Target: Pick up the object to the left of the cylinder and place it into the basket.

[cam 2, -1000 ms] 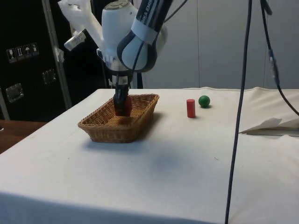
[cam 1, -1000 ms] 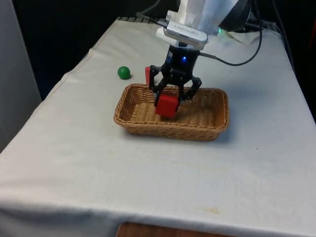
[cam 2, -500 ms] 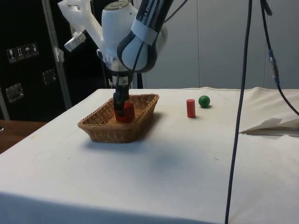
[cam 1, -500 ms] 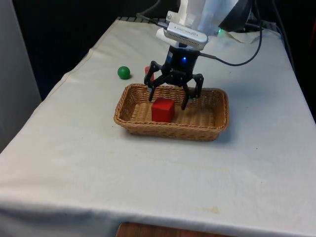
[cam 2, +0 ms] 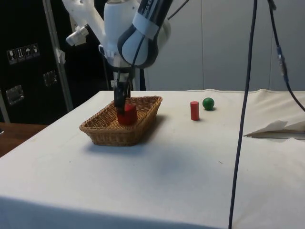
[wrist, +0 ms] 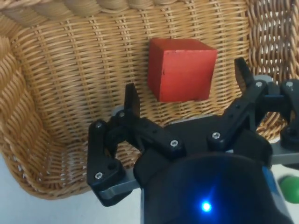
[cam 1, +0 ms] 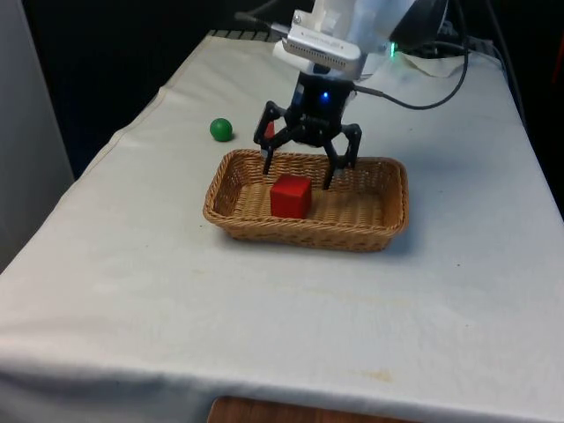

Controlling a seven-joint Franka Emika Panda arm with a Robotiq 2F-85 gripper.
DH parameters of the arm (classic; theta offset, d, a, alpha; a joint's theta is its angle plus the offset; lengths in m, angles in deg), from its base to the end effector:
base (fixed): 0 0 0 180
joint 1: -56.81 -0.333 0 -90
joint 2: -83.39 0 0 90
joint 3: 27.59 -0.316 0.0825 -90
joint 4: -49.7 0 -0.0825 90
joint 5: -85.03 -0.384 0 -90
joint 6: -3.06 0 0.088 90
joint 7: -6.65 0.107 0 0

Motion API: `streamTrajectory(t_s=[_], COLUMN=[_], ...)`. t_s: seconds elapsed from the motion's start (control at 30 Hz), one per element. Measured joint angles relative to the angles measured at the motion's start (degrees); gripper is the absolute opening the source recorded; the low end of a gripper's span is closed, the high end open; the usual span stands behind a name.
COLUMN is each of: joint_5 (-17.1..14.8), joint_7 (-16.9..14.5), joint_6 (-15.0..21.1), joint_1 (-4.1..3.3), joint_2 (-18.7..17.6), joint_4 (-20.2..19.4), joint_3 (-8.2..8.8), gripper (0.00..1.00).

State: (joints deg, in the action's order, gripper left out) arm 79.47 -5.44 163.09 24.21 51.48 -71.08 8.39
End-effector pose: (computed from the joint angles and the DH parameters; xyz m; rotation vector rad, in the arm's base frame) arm 0.6012 -0.0315 0.2202 2.8241 0.2479 0.2899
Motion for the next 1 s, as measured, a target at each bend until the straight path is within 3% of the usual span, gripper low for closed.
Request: streamTrajectory(t_s=[0.57,1.0], joint_5=[0.57,0.63], joint_7=[-2.23,-2.92], joint_6=[-5.16,-8.48], joint_1=[-0.06,-0.17], joint_2=[7.68,11.34], joint_4=[0.17,0.86], joint_3=[1.49,2.01], gripper=[1.0,1.0])
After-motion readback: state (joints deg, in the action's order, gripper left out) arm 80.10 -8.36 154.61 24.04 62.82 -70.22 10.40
